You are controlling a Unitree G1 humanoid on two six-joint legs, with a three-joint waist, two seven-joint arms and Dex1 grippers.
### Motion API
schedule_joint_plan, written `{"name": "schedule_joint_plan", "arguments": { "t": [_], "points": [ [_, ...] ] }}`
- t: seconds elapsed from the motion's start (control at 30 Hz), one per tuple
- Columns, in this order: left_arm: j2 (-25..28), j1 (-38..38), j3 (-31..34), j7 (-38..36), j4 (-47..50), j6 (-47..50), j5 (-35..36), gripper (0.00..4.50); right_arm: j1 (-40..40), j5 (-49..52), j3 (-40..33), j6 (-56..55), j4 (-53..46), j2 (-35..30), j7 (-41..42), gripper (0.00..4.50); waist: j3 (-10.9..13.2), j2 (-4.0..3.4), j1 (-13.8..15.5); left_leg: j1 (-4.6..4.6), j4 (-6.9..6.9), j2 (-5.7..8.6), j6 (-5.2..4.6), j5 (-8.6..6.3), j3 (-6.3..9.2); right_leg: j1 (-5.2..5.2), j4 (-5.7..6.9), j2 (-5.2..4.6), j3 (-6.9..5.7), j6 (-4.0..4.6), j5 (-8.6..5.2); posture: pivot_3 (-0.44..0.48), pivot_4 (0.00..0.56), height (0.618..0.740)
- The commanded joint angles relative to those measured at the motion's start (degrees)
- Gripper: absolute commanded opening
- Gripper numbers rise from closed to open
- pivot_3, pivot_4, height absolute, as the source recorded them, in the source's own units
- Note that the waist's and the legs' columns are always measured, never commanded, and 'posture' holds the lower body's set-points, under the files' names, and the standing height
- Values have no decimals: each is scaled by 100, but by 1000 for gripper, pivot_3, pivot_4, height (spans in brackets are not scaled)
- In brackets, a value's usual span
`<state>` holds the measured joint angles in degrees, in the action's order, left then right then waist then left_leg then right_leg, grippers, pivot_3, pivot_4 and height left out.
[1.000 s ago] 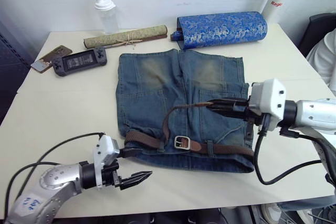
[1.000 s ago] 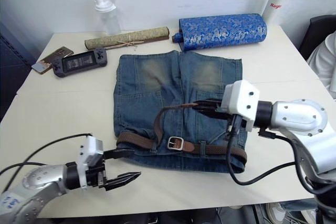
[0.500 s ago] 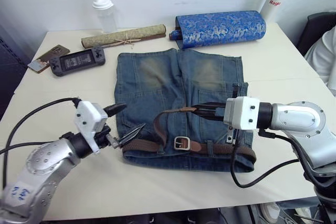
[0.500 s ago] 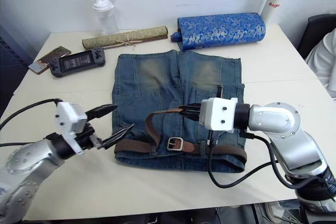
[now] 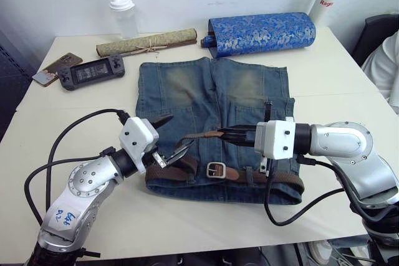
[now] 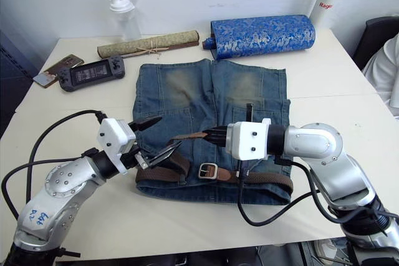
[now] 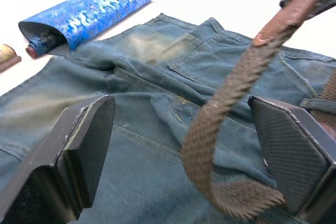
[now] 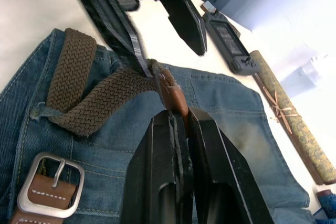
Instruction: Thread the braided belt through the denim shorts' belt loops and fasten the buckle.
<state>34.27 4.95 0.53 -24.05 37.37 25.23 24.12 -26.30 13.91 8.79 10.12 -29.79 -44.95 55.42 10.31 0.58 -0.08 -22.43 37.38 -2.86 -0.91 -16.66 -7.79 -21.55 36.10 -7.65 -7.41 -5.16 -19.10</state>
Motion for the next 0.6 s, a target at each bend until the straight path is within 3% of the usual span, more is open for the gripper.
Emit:
{"name": "schedule_joint_plan", "arguments": {
  "t": [0.03,0.1,0.2,0.27,0.6],
  "points": [
    [-124,261,-154,-3,74,51,-101,2609,-40,-53,-28,20,-313,46,-68,0,0,0,2,0,0,0,0,0,0,0,0,-1,0,0,0,0,150,717],
    [-99,268,-172,-65,86,35,-116,1611,-38,-63,-40,41,-319,61,-87,0,0,0,2,0,0,0,0,0,1,0,0,-1,0,0,0,0,150,717],
    [-72,263,-187,-137,113,54,-118,910,-39,-65,-60,70,-318,79,-111,0,0,0,-5,0,0,-1,0,0,1,0,0,1,-1,0,0,0,150,717],
    [-47,237,-171,-199,140,71,-154,33,-48,-67,-72,110,-319,101,-136,0,0,1,0,0,-1,-2,1,0,1,0,0,2,-1,0,0,0,150,717],
    [-70,110,-119,-407,295,42,-112,33,-60,-10,-93,502,-349,177,-290,0,0,0,-1,0,0,-1,0,0,1,0,0,0,0,0,0,0,150,717]
  ]
}}
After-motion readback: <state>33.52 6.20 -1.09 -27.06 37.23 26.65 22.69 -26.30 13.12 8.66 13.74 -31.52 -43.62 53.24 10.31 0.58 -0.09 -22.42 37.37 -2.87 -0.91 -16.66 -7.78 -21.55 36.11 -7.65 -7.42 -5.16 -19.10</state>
